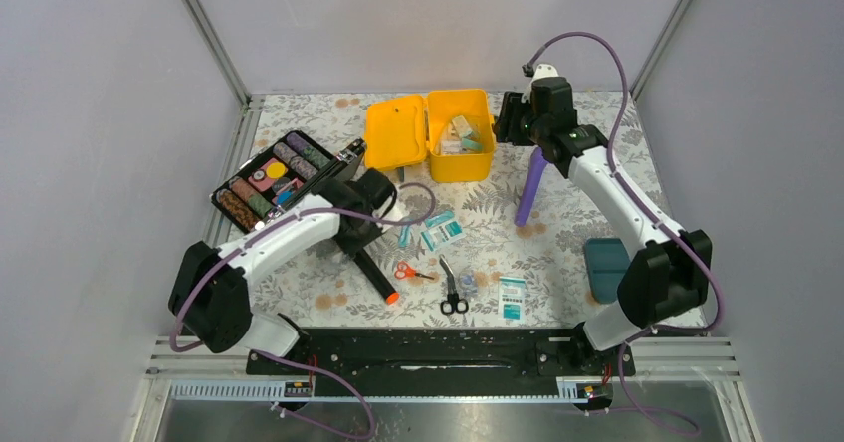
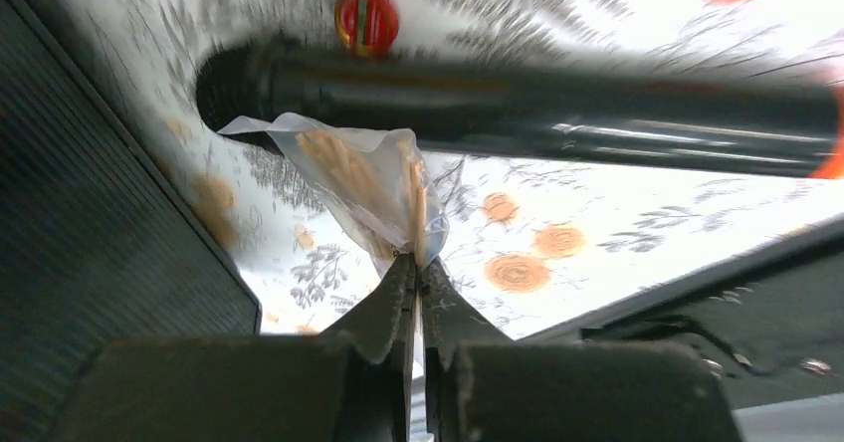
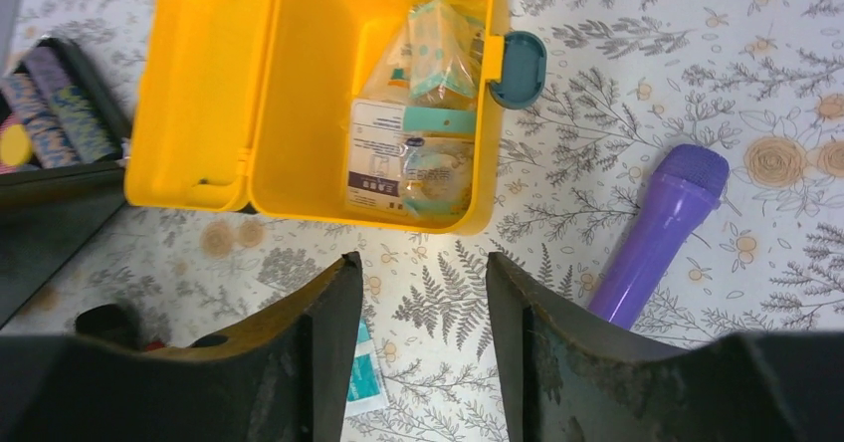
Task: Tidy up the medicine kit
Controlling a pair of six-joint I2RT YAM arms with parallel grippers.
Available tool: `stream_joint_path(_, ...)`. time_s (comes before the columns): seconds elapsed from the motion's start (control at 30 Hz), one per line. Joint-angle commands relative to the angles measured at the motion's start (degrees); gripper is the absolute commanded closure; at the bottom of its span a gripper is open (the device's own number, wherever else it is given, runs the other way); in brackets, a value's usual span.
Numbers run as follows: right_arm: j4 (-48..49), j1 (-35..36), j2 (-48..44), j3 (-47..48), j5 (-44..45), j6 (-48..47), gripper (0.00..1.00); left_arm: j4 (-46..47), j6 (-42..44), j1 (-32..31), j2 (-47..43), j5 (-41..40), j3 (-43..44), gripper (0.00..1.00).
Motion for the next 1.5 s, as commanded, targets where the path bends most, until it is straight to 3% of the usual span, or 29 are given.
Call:
stream_joint_path(0.0,-0.95,-2.36,-5.43,0.02,-9.97,-2.68,0.42,-9.6,1.35,-0.27,-0.72,16.83,12.54,1.0)
stream_joint_path(0.1,-1.59,-4.04,-7.3,-0.57,-17.39,-4.52,0.4,-7.44,6.76,0.46,-2.67,24.29,18.71,1.0)
stream_joint_path(0.2,-1.07,-5.2,-9.33,-2.16,-22.95,-6.55,0.41,0.41,14.77,0.81,-7.89,33.52,19.29,1.0)
stream_joint_path(0.27,2.19,-6.25,-10.7,-4.36,-31.59,-7.57,0.37,5.21,18.45,0.84,-10.22,36.44,18.94,1.0)
stream_joint_path(0.43,22.41,-7.49,-12.04,-11.51,-64.22,-4.87,0.35,5.27,31.14,1.33,-9.13,42.97,23.21,1.0)
stream_joint_path(0.5,34.35,-7.11,-10.96,-13.69,-69.09,0.87,0.35,4.35,34.21,1.65,-7.97,45.38,25.58,1.0)
stream_joint_path(0.7,36.59,-2.56,-7.78,-10.27,-75.19,-3.39,0.31,4.34,38.4,2.1,-5.99,50.63,30.19,1.0)
stream_joint_path(0.83,35.78,0.93,-6.77,-7.45,-81.02,-11.18,0.29,3.17,41.86,3.54,-6.13,55.57,31.48,1.0)
stream_joint_path(0.97,30.58,2.85,-6.75,-5.93,-81.6,-20.64,0.27,2.93,45.93,4.18,-7.29,56.98,30.58,1.0)
stream_joint_path(1.17,27.5,5.54,-6.53,-5.69,-80.57,-25.32,0.26,1.72,47.26,4.56,-7.14,58.05,31.39,1.0)
stream_joint_path(1.33,26.56,7.09,-5.22,-5.66,-78.58,-26.17,0.31,1.71,48.63,4.61,-7.14,58.17,31.51,1.0)
stream_joint_path(1.47,26.56,7.38,-4.47,-5.38,-77.98,-25.15,0.43,2.23,47.42,5.42,-6.62,59.0,31.5,1.0)
